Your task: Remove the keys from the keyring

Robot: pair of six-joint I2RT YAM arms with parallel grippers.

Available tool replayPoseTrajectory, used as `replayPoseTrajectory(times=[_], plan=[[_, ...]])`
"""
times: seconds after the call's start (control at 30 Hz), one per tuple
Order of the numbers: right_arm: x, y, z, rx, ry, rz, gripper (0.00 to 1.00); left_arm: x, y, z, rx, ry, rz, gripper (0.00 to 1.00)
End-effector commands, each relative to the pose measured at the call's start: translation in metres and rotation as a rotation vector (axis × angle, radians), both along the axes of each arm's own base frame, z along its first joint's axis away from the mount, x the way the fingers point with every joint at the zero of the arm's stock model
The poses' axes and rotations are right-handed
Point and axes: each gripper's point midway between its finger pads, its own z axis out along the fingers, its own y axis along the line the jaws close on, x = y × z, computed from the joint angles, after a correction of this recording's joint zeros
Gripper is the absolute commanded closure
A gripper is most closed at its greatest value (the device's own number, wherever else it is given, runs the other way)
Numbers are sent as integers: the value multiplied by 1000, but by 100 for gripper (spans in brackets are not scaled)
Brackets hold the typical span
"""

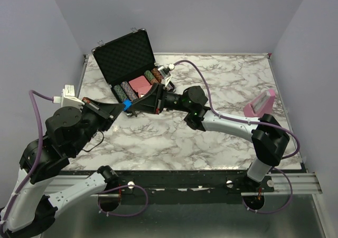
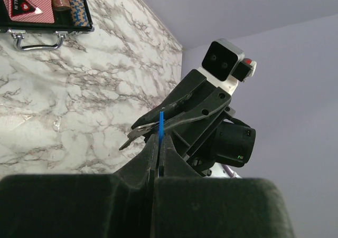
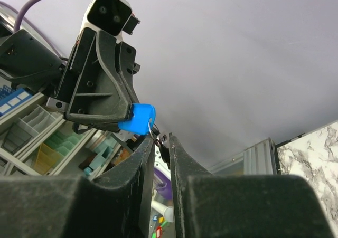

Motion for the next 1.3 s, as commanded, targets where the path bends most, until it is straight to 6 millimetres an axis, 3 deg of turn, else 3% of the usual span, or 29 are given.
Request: replayPoseTrajectory(times=[0.0,0.2,0.37,0.4,0.5,0.6,0.83,1.03,1.1,1.27], plan=[[-11,1,12,15,-33,35,78,2,7,0,-6,-8,38,100],[-9,5,8,-11,-18,50,95,2,10,-1,-8,-6,53,100],[-10,6,4,-32,-7,57,99,1,13,-5,-10,-3,60,100],[-11,5,4,-36,-9,57,99,1,14,-6,-9,-4,63,95],[-12,4,1,-76,-3,61,99,-3,15,-6,15,-36,39,58],[-18,3,-10,-165,-1,87,99,-9,17,-6,70,-95,-7,44],[-42,-21,-43,-401,-11,149,99,-36,22,-7,227,-297,-173,46],[-59,-46,-53,-506,-74,181,99,-58,21,-14,320,-371,-303,50],[-69,-54,-55,-536,-93,217,99,-66,10,-12,331,-420,-387,55],[-86,-67,-51,-558,-150,279,99,-97,-33,0,315,-560,-698,54]])
